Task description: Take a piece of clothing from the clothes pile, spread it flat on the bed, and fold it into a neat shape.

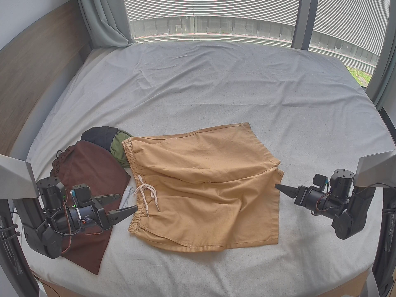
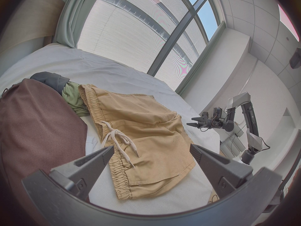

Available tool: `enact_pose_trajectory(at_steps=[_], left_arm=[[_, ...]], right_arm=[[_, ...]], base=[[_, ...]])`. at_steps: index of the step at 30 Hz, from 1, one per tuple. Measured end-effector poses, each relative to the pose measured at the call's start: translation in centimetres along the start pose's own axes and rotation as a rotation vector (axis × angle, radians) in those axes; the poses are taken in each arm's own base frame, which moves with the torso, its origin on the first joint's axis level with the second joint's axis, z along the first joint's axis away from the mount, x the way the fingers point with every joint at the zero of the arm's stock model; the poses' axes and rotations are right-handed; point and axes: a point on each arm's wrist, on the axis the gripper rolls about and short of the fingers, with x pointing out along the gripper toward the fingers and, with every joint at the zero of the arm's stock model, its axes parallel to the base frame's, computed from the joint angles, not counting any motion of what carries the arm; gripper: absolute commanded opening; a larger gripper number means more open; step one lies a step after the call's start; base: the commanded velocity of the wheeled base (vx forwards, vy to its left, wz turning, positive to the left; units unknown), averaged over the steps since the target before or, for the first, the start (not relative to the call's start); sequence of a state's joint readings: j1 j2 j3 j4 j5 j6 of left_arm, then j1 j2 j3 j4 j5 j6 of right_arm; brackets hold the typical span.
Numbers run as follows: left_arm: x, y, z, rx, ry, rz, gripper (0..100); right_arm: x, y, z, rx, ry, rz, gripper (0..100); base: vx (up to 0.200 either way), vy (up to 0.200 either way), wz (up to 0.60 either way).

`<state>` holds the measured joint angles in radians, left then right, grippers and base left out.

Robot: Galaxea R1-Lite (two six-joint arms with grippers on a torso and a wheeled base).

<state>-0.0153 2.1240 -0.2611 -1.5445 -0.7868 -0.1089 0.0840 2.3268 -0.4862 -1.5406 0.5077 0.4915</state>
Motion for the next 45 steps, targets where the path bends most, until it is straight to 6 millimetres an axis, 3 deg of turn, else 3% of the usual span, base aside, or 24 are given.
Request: enact_pose_trajectory(at_steps=[10,20,31,45], left_arm=[[-0.2,-0.4,-0.4,-0.014,0.018,-0.016,100],[-0.3,-0.5,-0.6,-0.021,0.025,-0.017,100],[-0.3,-0.5,-0.6,-0.021,0.025,-0.015,100],[-0.3,-0.5,-0.6,-0.023,0.025,-0.016,100]], right_arm=[[-3.7,1.5,-3.3,-0.011,0.165,-0.008,100],[-5.6,2.4,-5.2,-0.033,0.276,0.03,100],[-5.7,2.1,-6.4,-0.014,0.328,0.022,100],[-4.4,1.2,-8.3,0.019,0.4,0.032,100]], base=[[0.0,0.0,0.0],[0.0,0.0,0.0],[0.0,0.0,0.0],[0.0,0.0,0.0]])
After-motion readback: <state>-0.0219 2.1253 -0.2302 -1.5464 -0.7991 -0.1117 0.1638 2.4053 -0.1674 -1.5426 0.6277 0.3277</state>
